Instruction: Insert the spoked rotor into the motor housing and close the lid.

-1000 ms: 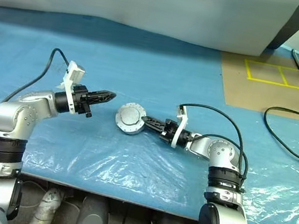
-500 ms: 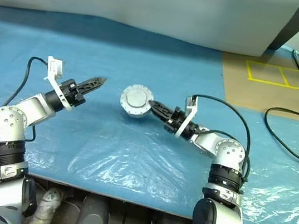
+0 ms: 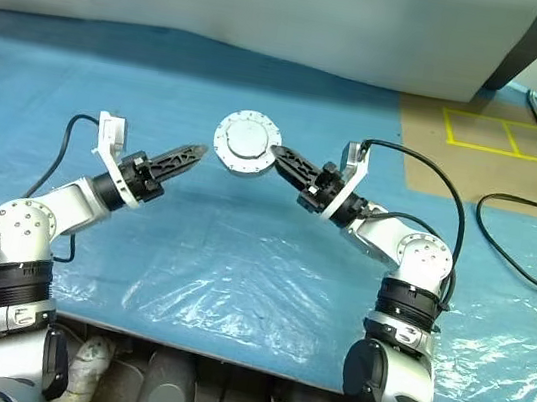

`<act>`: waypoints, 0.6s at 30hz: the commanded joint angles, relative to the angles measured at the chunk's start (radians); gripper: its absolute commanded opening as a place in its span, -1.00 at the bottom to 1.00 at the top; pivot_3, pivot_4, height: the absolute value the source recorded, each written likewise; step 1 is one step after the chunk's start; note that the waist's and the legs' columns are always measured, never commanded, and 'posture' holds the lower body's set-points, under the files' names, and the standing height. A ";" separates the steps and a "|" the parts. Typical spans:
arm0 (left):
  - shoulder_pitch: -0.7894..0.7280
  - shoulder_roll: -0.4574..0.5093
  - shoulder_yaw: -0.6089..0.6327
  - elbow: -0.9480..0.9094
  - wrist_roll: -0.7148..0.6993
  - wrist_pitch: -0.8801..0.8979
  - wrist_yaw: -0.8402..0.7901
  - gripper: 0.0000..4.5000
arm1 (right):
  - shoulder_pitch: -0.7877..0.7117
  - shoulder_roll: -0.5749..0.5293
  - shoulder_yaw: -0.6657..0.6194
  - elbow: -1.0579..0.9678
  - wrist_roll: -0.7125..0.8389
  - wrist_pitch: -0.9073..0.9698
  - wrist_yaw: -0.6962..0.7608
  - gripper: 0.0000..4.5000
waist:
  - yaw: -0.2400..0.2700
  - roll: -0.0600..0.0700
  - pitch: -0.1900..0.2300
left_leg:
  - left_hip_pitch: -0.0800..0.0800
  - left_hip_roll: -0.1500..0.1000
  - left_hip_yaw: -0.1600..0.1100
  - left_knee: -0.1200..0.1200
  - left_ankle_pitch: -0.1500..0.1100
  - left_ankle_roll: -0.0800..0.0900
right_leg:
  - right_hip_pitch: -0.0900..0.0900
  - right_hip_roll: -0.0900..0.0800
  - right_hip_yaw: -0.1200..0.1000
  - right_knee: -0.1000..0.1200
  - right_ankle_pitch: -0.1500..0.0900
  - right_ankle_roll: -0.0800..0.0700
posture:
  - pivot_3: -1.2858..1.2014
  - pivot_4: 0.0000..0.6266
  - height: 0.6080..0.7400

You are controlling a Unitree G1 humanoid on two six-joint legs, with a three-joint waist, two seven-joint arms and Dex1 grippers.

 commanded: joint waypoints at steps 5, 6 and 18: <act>-0.066 -0.042 -0.060 0.010 -0.013 -0.024 -0.016 0.98 | -0.025 -0.010 0.038 -0.072 0.102 -0.015 0.015 -0.51 | 0.006 0.000 0.000 | 0.000 0.000 0.000 0.001 0.000 0.000 | 0.001 0.000 -0.001 0.000 0.000 0.000 | 0.03 -0.52 1.00; -0.077 -0.048 -0.057 0.015 -0.018 -0.028 -0.017 0.98 | -0.024 -0.014 0.044 -0.076 0.103 -0.015 0.015 -0.51 | 0.009 0.000 0.000 | 0.000 0.000 0.000 0.001 0.000 0.000 | 0.001 0.000 -0.001 0.000 0.000 0.000 | 0.03 -0.52 1.00; -0.122 -0.202 -0.078 0.092 -0.020 -0.061 0.049 0.98 | -0.016 -0.039 0.072 -0.065 0.115 -0.019 0.000 -0.51 | 0.018 0.000 0.000 | -0.001 0.000 -0.001 0.004 0.000 0.000 | 0.001 0.000 -0.001 0.003 0.000 0.000 | 0.03 -0.52 1.00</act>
